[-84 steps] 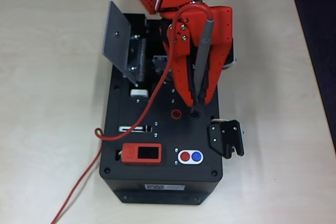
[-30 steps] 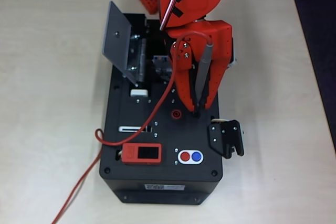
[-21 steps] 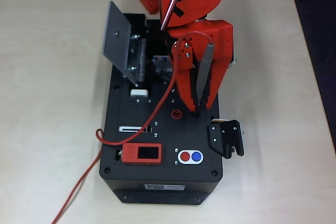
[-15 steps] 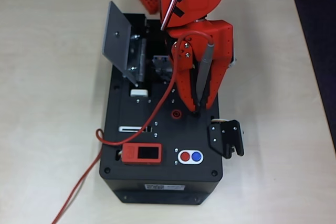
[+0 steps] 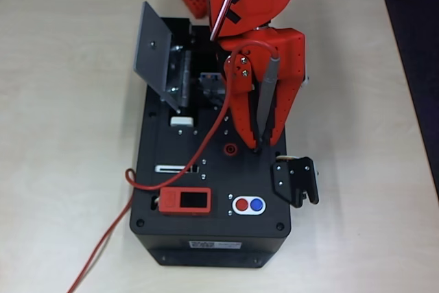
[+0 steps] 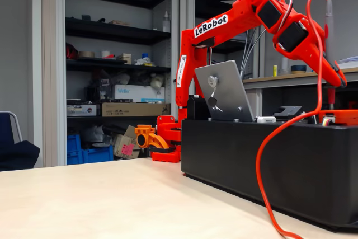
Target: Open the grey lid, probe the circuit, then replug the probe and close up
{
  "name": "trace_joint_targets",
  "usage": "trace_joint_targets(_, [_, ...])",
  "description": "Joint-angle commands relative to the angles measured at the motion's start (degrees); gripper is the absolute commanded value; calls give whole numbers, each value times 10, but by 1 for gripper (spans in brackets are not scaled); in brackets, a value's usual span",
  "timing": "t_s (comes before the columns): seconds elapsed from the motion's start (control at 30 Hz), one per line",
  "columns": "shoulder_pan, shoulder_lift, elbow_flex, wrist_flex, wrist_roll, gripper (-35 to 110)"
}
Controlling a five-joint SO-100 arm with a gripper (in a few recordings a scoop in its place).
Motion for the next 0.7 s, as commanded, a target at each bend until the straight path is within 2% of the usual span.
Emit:
trace_joint_targets(0.0, [-11,19,3,-8,8,0])
trace_joint_targets(0.67, [-12,29,13,-4,8,0])
